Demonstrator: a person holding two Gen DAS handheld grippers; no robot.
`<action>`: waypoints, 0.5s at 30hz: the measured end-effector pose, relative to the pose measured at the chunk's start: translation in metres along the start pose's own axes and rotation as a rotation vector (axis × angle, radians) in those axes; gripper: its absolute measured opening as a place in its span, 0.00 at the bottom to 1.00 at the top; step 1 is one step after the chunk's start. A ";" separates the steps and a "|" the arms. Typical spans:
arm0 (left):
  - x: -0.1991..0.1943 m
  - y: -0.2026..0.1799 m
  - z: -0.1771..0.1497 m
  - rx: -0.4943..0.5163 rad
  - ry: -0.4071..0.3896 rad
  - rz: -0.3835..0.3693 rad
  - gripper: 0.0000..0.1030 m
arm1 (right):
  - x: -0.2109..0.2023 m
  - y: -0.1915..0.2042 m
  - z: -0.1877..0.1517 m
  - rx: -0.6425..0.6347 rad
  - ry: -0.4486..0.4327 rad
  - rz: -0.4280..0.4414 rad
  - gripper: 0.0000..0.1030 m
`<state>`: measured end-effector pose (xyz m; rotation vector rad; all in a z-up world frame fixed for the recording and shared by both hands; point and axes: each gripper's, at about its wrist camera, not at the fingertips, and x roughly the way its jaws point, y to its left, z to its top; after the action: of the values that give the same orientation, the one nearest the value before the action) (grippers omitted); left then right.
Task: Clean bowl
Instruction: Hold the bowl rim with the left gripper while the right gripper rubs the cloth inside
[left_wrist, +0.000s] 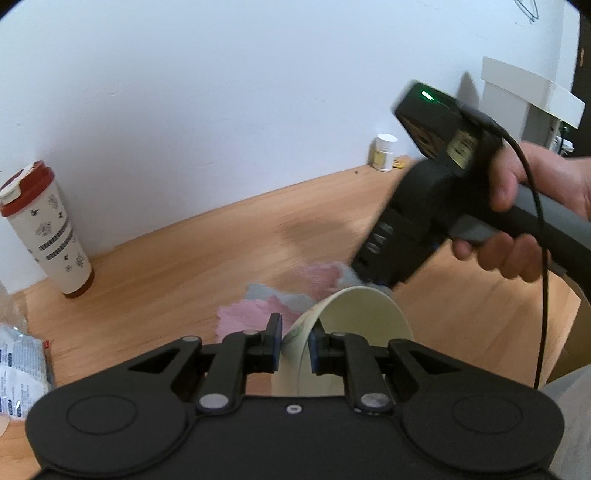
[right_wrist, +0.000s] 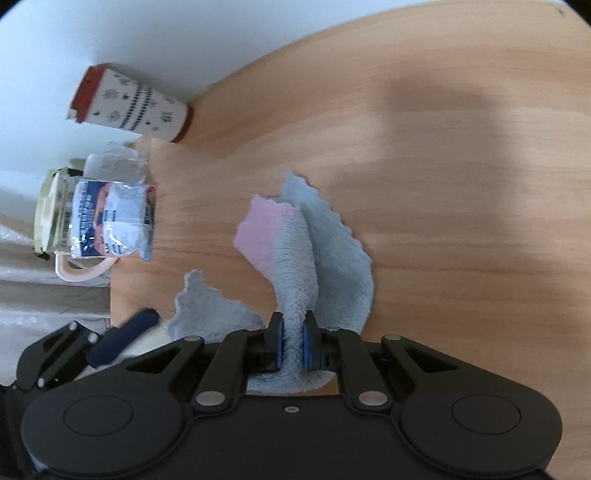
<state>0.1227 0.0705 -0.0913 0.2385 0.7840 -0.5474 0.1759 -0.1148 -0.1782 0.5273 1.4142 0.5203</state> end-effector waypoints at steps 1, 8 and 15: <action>0.000 -0.002 0.001 0.006 -0.002 -0.004 0.13 | 0.000 0.006 0.002 -0.016 0.000 0.007 0.13; -0.003 -0.013 0.003 0.050 -0.023 -0.015 0.12 | 0.000 0.043 0.009 -0.133 0.002 0.013 0.13; -0.009 -0.016 -0.005 0.086 -0.045 -0.009 0.12 | 0.010 0.002 0.009 0.000 0.058 0.003 0.13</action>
<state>0.1055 0.0631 -0.0885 0.3009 0.7196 -0.5939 0.1859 -0.1074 -0.1839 0.5180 1.4685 0.5422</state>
